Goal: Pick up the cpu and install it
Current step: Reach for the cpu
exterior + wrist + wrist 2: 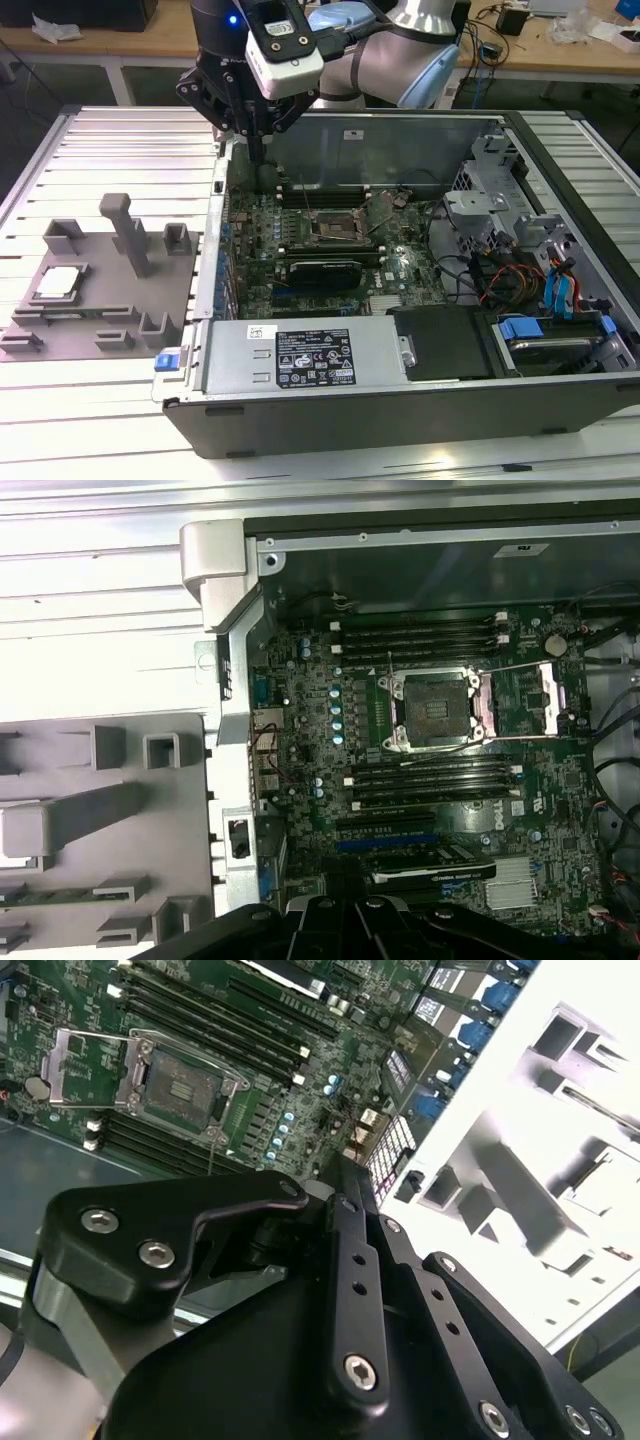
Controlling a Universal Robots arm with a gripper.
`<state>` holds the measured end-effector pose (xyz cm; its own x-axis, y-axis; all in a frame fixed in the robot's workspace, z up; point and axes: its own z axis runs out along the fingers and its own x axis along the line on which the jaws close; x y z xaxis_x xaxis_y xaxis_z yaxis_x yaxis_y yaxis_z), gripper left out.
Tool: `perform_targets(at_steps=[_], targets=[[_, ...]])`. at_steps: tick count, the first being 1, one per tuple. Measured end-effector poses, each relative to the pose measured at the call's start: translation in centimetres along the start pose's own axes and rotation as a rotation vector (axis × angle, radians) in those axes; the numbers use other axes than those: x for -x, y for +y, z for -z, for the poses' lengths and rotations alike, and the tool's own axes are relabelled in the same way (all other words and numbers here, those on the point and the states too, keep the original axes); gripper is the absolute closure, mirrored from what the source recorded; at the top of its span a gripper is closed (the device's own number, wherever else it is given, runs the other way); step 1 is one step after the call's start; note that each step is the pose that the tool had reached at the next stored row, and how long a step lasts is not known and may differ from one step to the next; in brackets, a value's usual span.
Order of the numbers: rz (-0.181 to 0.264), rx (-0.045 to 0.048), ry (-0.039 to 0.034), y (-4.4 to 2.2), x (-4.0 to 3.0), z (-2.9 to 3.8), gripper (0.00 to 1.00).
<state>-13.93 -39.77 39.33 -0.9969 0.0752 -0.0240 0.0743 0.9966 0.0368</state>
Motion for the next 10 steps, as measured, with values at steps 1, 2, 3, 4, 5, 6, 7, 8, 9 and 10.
perform_targets(at_steps=[1, 2, 3, 4, 5, 6, 7, 8, 9, 10], targets=[[0.0, 0.0, 0.0, -0.01, -0.07, 0.0, 0.89], [0.0, -0.0001, 0.0001, -0.01, -0.19, 0.01, 0.89], [0.0, -0.0001, 0.0, -0.02, -0.28, 0.01, 0.89], [0.0, -0.0001, 0.0, -0.03, -0.39, 0.01, 0.89], [0.0, 0.0, 0.0, -0.03, -0.49, 0.02, 0.89], [0.0, -0.0001, 0.0, -0.04, -0.59, 0.02, 0.89], [0.0, 0.0, 0.0, -0.04, -0.69, 0.02, 0.89], [0.0, 0.0, 0.0, -0.05, -0.81, 0.02, 0.89], [0.0, 0.0, 0.0, -0.05, -0.91, 0.03, 0.89], [0.0, -0.0001, 0.0, -0.06, -1.02, 0.03, 0.89]])
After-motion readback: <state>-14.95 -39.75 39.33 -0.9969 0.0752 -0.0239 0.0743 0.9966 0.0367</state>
